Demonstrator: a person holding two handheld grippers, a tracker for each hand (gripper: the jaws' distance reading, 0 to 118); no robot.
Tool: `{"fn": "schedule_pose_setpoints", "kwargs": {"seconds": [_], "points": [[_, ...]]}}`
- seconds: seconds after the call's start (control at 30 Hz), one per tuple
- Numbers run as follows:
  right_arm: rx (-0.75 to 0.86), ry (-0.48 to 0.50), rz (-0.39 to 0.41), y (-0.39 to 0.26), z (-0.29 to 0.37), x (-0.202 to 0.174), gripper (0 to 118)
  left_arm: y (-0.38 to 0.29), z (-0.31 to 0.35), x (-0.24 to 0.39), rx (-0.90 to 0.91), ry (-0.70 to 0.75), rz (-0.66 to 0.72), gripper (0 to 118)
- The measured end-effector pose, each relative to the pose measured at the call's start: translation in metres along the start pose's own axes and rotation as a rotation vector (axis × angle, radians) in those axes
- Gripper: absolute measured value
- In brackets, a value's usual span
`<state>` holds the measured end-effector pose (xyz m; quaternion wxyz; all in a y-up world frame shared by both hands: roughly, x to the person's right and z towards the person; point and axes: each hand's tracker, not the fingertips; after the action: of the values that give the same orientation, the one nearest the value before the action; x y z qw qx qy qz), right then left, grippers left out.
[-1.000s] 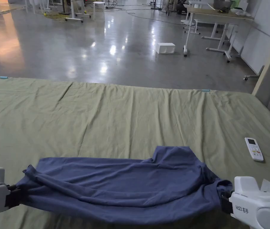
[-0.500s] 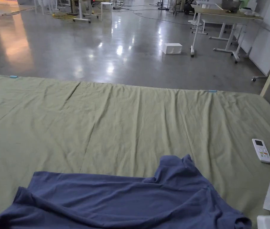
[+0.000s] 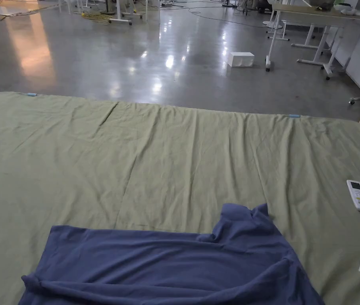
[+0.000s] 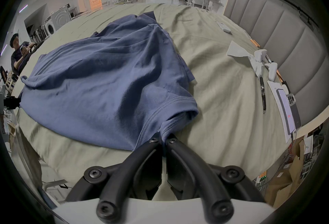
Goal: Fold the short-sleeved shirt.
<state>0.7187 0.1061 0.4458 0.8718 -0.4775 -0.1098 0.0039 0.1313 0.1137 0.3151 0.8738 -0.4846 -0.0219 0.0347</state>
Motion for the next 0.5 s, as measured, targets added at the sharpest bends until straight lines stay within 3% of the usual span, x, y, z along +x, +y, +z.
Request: {"fn": "schedule_pose_setpoints", "kwargs": {"seconds": [0.07, 0.13, 0.17, 0.2, 0.23, 0.3, 0.5], "points": [[0.022, -0.016, 0.016, 0.001, 0.003, -0.004, 11, 0.002, 0.004, 0.005, 0.01, 0.011, -0.024, 6], [0.029, -0.044, 0.03, 0.005, 0.009, -0.007, 46, 0.002, 0.011, 0.013, 0.012, 0.028, -0.057, 14], [0.046, -0.077, 0.05, 0.008, 0.013, -0.01, 59, 0.004, 0.015, 0.017, 0.018, 0.04, -0.072, 23], [0.075, -0.09, 0.063, 0.012, 0.019, -0.011, 71, 0.006, 0.017, 0.02, 0.031, 0.052, -0.085, 40], [0.115, -0.091, 0.065, 0.016, 0.024, -0.013, 77, 0.009, 0.022, 0.024, 0.056, 0.058, -0.096, 50], [0.188, -0.081, 0.062, 0.028, 0.035, -0.019, 85, 0.016, 0.025, 0.028, 0.105, 0.034, -0.093, 62], [0.486, -0.053, 0.058, 0.071, 0.067, -0.051, 86, 0.049, 0.052, 0.066, 0.363, -0.032, -0.083, 63]]}}
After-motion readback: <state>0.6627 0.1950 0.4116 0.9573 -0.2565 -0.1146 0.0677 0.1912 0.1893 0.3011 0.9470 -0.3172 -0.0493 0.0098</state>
